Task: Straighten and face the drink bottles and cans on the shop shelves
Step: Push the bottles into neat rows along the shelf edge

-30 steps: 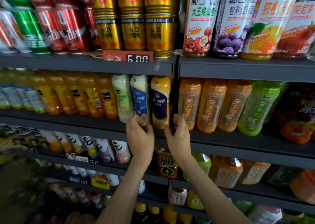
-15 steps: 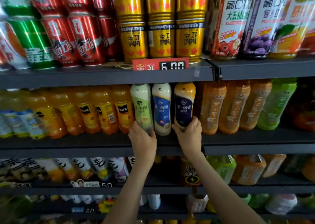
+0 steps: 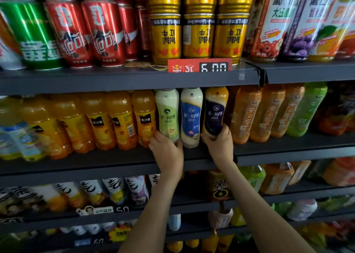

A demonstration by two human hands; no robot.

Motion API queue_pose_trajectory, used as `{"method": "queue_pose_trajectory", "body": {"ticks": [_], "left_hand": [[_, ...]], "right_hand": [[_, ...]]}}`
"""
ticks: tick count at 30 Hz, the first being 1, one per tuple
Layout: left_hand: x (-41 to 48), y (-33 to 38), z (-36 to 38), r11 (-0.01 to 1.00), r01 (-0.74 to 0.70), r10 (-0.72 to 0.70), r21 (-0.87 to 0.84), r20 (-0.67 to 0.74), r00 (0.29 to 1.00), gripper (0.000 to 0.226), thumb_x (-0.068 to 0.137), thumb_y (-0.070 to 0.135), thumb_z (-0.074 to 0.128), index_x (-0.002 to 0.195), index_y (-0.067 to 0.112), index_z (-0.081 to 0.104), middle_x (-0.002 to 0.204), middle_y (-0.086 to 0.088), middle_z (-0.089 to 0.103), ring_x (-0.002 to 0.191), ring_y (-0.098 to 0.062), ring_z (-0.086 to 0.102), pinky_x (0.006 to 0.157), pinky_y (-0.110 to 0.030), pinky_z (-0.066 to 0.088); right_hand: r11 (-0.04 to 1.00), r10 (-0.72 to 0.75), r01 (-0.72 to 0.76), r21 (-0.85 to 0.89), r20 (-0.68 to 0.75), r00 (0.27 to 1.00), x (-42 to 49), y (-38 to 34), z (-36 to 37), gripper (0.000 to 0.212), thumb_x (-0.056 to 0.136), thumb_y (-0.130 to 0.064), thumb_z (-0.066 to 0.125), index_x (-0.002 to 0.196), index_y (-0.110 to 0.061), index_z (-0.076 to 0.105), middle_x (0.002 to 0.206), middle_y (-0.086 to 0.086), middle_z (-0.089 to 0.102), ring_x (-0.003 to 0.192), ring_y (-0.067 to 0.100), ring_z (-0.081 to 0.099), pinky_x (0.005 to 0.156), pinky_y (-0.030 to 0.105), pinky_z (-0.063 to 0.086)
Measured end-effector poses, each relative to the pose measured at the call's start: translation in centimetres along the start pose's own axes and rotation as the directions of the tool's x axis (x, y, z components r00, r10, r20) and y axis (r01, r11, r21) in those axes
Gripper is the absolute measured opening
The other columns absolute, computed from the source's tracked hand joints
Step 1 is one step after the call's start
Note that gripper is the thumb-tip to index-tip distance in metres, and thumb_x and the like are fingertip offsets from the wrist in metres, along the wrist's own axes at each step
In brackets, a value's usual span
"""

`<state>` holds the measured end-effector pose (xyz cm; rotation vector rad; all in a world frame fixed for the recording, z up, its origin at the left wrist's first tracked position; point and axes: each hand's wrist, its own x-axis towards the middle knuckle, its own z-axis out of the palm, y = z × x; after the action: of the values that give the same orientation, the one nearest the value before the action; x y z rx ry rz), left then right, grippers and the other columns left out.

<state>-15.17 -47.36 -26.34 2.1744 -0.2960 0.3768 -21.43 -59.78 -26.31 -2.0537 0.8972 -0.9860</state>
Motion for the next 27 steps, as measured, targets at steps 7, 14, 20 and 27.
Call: {"method": "queue_pose_trajectory", "body": {"ticks": [7,14,20,27], "left_hand": [[0.0,0.3,-0.2,1.0,-0.008,0.008,0.008,0.025,1.0,0.073,0.077,0.027,0.075,0.131,-0.005,0.037,0.126,-0.023,0.041,0.115,-0.038,0.041,0.094,-0.044,0.042],[-1.8,0.5,-1.5,0.997,-0.049,0.048,-0.063,-0.02,0.999,0.071,0.08,0.031,0.072,0.135,0.0,0.038,0.127,-0.018,0.045,0.116,-0.032,0.043,0.094,-0.039,0.043],[-3.5,-1.1,-4.1,0.998,0.018,-0.024,-0.068,-0.089,0.996,0.053,0.087,0.018,0.064,0.132,0.001,0.043,0.126,-0.016,0.048,0.119,-0.03,0.044,0.095,-0.033,0.04],[-3.6,-4.9,-8.3,0.991,0.121,-0.13,-0.052,-0.218,0.967,0.043,0.092,0.018,0.057,0.131,0.006,0.046,0.126,-0.013,0.049,0.114,-0.028,0.051,0.09,-0.038,0.048]], "right_hand": [[1.0,-0.004,0.004,-0.001,-0.008,1.0,-0.1,0.1,-0.3,0.072,0.076,-0.028,0.077,0.131,0.001,0.039,0.124,0.016,0.05,0.118,0.032,0.047,0.092,0.039,0.043],[0.991,-0.133,0.13,-0.025,-0.207,0.969,-3.6,-1.4,0.3,0.081,0.068,-0.012,0.082,0.133,0.01,0.037,0.124,0.028,0.046,0.113,0.046,0.044,0.096,0.051,0.037],[0.952,-0.275,0.286,0.104,-0.107,0.955,-7.4,-3.3,1.3,0.062,0.074,-0.005,0.076,0.125,0.006,0.042,0.117,0.023,0.048,0.108,0.033,0.042,0.093,0.046,0.04],[0.91,-0.372,0.323,0.261,0.167,0.913,-10.5,-5.8,3.2,0.039,0.084,-0.004,0.066,0.12,0.0,0.05,0.112,0.013,0.054,0.108,0.025,0.049,0.089,0.028,0.041]]}}
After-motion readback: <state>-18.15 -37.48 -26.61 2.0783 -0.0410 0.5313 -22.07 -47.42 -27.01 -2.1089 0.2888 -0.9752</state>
